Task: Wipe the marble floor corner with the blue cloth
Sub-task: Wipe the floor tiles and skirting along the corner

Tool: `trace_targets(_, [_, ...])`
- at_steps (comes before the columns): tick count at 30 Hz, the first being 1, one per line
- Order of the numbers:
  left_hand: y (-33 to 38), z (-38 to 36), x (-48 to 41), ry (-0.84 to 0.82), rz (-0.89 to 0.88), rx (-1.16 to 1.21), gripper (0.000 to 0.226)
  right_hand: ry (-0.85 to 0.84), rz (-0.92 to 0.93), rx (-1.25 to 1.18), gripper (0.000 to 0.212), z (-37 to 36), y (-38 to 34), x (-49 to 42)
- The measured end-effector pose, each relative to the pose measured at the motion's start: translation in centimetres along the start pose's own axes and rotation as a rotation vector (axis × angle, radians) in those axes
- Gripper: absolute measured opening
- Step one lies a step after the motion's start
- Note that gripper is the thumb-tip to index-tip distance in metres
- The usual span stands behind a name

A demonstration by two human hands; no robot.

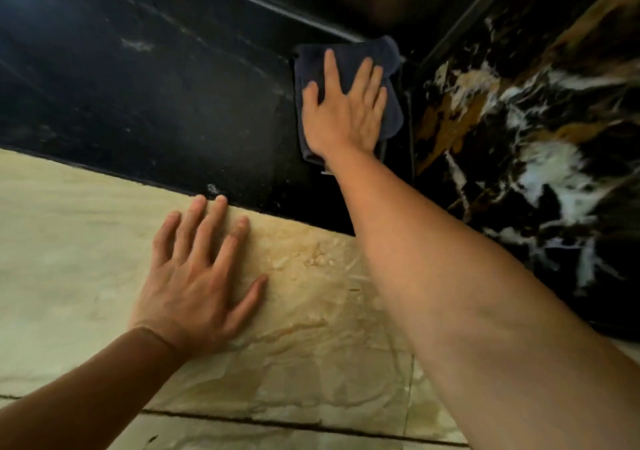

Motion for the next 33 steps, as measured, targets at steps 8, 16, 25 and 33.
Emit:
trace_targets(8, [-0.5,0.3,-0.1,-0.015,0.001,-0.011,0.082,0.032,0.069,0.035,0.06,-0.2,4.2,15.4])
trace_targets(16, [-0.6,-0.1,0.1,0.01,-0.008,-0.029,0.082,-0.007,0.015,-0.007,0.061,0.4,3.8,12.4])
trace_targets(25, [-0.8,-0.2,0.2,0.047,-0.019,0.016,0.081,-0.121,0.134,0.012,0.06,1.1,5.0,2.0])
trace_targets(33, [-0.7,0.1,0.6,0.013,-0.01,0.065,0.086,-0.22,0.035,-0.004,0.059,0.9,6.7,34.5])
Point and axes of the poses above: each hand's wrist, its own x-axis away from the middle knuckle, its own z-axis out of the back of the hand, y = z × x, the point moved 1 cm from there along -x, towards the middle knuckle, and after that the axes turned 7 degrees about z, right-handed, at the moved point
